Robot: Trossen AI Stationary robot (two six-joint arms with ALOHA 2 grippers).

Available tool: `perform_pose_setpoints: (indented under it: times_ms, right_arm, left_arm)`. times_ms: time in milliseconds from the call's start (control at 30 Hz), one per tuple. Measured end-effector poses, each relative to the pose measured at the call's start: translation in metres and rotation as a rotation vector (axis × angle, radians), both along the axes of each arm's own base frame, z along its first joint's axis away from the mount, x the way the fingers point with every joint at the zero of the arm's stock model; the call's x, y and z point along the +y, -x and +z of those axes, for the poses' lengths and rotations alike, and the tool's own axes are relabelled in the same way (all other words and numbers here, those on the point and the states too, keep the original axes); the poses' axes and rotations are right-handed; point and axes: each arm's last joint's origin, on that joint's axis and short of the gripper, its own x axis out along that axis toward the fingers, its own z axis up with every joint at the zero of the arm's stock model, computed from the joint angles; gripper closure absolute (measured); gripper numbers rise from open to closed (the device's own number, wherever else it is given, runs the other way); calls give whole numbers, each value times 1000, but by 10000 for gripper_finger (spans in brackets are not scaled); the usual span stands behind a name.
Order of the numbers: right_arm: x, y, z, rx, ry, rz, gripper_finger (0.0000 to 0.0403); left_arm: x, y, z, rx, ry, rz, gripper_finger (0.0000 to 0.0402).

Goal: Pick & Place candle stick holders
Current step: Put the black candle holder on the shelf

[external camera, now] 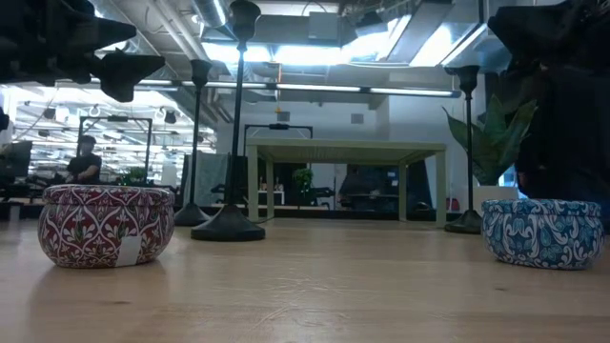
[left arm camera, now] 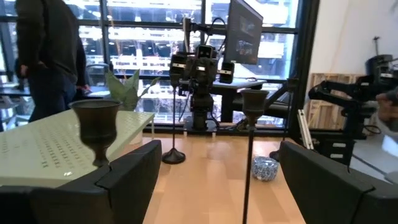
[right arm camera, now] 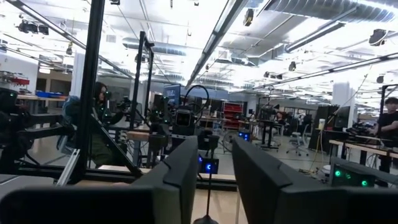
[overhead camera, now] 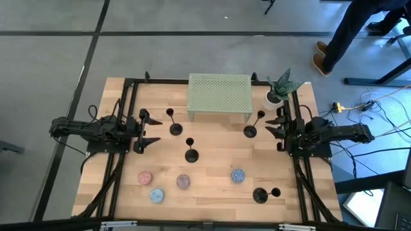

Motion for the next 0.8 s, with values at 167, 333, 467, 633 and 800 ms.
perform_pose_setpoints:
  times_ms: [167, 333, 467, 633, 800]
  right_arm:
    - [0, 0, 0, 0, -3, 2, 290]
    - [0, 1, 1, -15, -10, 6, 290]
    - [0, 3, 13, -37, -73, 31, 290]
    - [1, 0, 27, 76, -101, 61, 290]
    - [0, -6, 39, 194, -110, 22, 290]
  left_arm:
    - [0, 0, 0, -1, 40, -4, 80]
    - [0, 0, 0, -4, 49, -5, 80]
    - [0, 2, 9, -91, 54, -4, 80]
    - [1, 9, 38, -179, 12, 6, 80]
    - [2, 15, 62, -75, -19, 39, 80]
